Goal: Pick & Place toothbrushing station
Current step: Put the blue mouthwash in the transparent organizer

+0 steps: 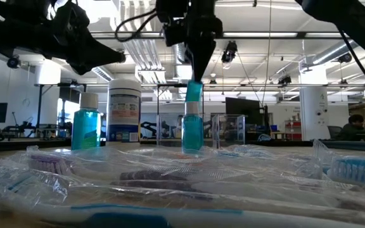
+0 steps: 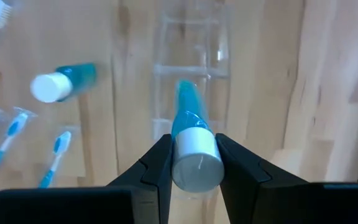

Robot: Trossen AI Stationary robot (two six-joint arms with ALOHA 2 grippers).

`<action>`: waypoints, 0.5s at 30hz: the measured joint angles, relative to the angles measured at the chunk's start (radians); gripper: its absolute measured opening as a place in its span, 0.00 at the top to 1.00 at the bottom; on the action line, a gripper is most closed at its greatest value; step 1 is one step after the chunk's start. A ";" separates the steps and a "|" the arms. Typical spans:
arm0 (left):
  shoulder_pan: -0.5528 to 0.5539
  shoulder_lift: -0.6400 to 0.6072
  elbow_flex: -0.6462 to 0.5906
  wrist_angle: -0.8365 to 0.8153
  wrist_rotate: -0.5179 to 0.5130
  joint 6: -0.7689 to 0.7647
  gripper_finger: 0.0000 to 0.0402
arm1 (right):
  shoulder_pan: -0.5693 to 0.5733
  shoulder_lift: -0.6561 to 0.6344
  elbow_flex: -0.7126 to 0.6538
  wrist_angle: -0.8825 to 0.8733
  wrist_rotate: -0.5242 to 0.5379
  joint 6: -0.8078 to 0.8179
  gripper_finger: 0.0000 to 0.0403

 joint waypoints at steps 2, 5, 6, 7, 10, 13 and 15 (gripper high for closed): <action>0.000 0.000 0.000 0.000 0.000 0.000 0.89 | -0.008 0.008 0.000 -0.008 0.001 0.001 0.77; 0.000 0.000 0.000 0.000 0.000 0.005 0.89 | -0.012 0.015 0.000 -0.007 0.002 0.002 0.77; 0.000 0.000 0.000 0.000 0.000 0.011 0.89 | -0.012 0.018 -0.001 -0.007 0.001 0.001 0.77; 0.000 0.000 0.000 0.000 0.000 0.015 0.89 | -0.012 0.019 -0.002 -0.006 0.000 -0.001 0.77; 0.000 0.000 0.000 0.000 -0.001 0.018 0.89 | -0.015 0.026 -0.004 -0.003 0.001 -0.003 0.77; 0.000 0.000 0.000 0.000 -0.001 0.018 0.89 | -0.018 0.036 -0.005 0.001 0.002 -0.003 0.77; 0.000 0.000 0.000 0.000 -0.002 0.018 0.89 | -0.018 0.043 -0.005 0.013 0.001 -0.004 0.77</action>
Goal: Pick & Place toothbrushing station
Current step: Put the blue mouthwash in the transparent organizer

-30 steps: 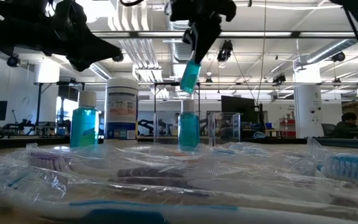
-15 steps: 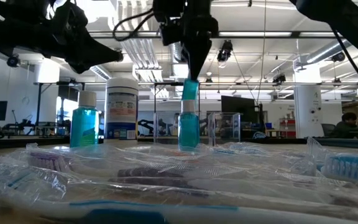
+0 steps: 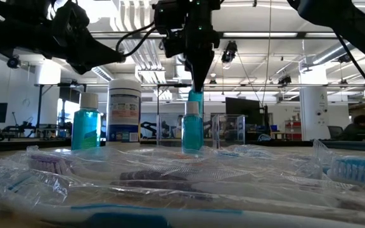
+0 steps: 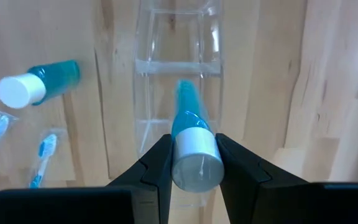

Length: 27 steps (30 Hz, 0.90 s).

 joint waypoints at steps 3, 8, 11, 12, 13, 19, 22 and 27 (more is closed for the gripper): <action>0.000 0.000 0.000 -0.005 0.000 0.000 0.89 | -0.001 0.012 0.000 0.001 -0.001 0.000 0.77; 0.000 0.000 0.000 -0.001 -0.002 0.000 0.90 | -0.003 0.033 -0.005 0.010 0.000 -0.018 0.77; 0.000 0.000 0.000 -0.001 -0.002 0.000 0.90 | -0.003 0.033 -0.005 0.010 0.000 -0.018 0.77; 0.000 0.000 0.000 -0.004 -0.002 0.001 0.90 | -0.003 0.033 -0.008 0.012 0.000 -0.019 0.77; 0.000 0.000 0.000 -0.008 -0.002 0.003 0.90 | -0.004 0.033 -0.012 0.014 0.000 -0.019 0.77; 0.000 0.000 0.000 -0.015 -0.002 0.006 0.91 | -0.004 0.034 -0.059 0.057 0.000 -0.021 0.77; 0.000 0.000 0.000 -0.015 -0.002 0.005 0.91 | -0.004 0.034 -0.086 0.057 0.000 -0.022 0.77; 0.000 0.000 0.000 -0.014 -0.002 0.004 0.91 | -0.008 0.034 -0.107 0.064 0.000 -0.022 0.77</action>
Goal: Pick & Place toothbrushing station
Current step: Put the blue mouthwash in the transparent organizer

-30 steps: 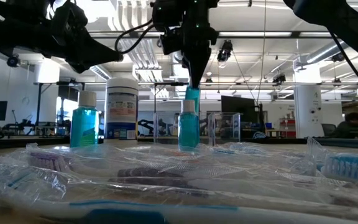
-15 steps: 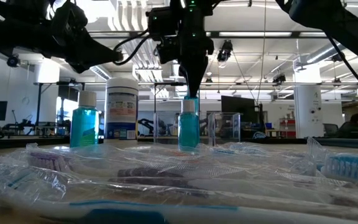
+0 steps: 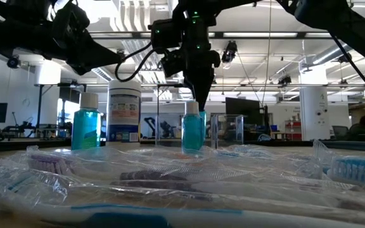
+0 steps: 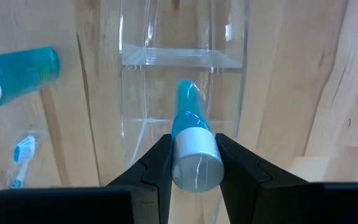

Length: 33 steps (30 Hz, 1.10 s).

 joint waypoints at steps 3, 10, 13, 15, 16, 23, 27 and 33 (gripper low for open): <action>0.000 0.000 0.000 0.000 0.000 0.000 0.92 | -0.002 0.000 -0.012 0.016 0.000 -0.004 0.77; 0.000 0.000 0.000 0.000 0.000 -0.001 0.92 | -0.002 0.000 -0.017 0.049 0.000 -0.004 0.77; 0.000 0.000 0.000 0.000 0.000 -0.002 0.92 | -0.003 0.000 -0.017 0.050 0.000 -0.004 0.77; 0.000 0.000 0.000 0.000 0.000 -0.008 0.92 | -0.003 0.000 -0.017 0.050 0.000 -0.003 0.77; 0.000 0.000 0.000 -0.001 0.000 -0.011 0.92 | -0.003 0.000 -0.018 0.052 0.000 -0.001 0.77; 0.000 0.000 0.000 -0.001 0.001 -0.012 0.92 | -0.003 0.000 -0.035 0.074 0.000 0.004 0.77; 0.000 0.000 0.000 -0.001 0.001 -0.013 0.92 | -0.003 0.000 -0.044 0.084 0.000 0.004 0.77; 0.000 0.000 0.000 -0.002 0.001 -0.013 0.92 | -0.003 0.000 -0.072 0.106 0.000 -0.004 0.77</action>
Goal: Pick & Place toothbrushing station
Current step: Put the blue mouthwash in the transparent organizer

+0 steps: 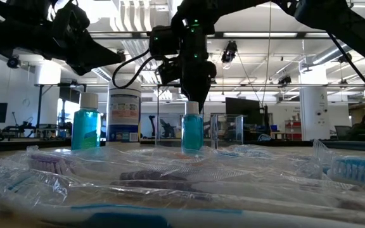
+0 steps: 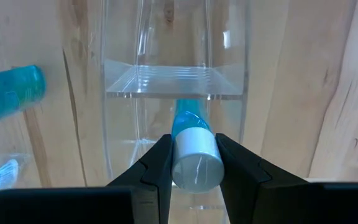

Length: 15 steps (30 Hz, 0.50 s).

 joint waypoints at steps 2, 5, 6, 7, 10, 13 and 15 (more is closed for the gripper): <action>0.000 0.000 0.000 0.000 0.000 0.000 0.92 | 0.000 0.000 -0.010 0.010 0.000 0.000 0.77; 0.000 0.000 0.000 0.000 0.000 0.000 0.92 | 0.000 0.000 -0.015 0.022 0.000 -0.002 0.74; 0.000 0.000 0.000 0.000 0.000 0.000 0.92 | 0.000 0.000 -0.016 0.023 0.000 -0.006 0.73; 0.000 0.000 0.000 0.000 0.000 0.000 0.92 | 0.000 0.000 -0.017 0.027 0.000 -0.013 0.71; 0.000 0.000 0.000 0.000 0.000 0.000 0.92 | 0.000 0.000 -0.019 0.042 0.000 -0.026 0.68; 0.000 0.000 0.000 -0.002 0.000 0.000 0.92 | -0.001 0.000 -0.020 0.056 0.000 -0.026 0.67; 0.000 0.000 0.000 -0.004 0.000 0.000 0.92 | -0.001 0.000 -0.020 0.059 0.000 -0.027 0.67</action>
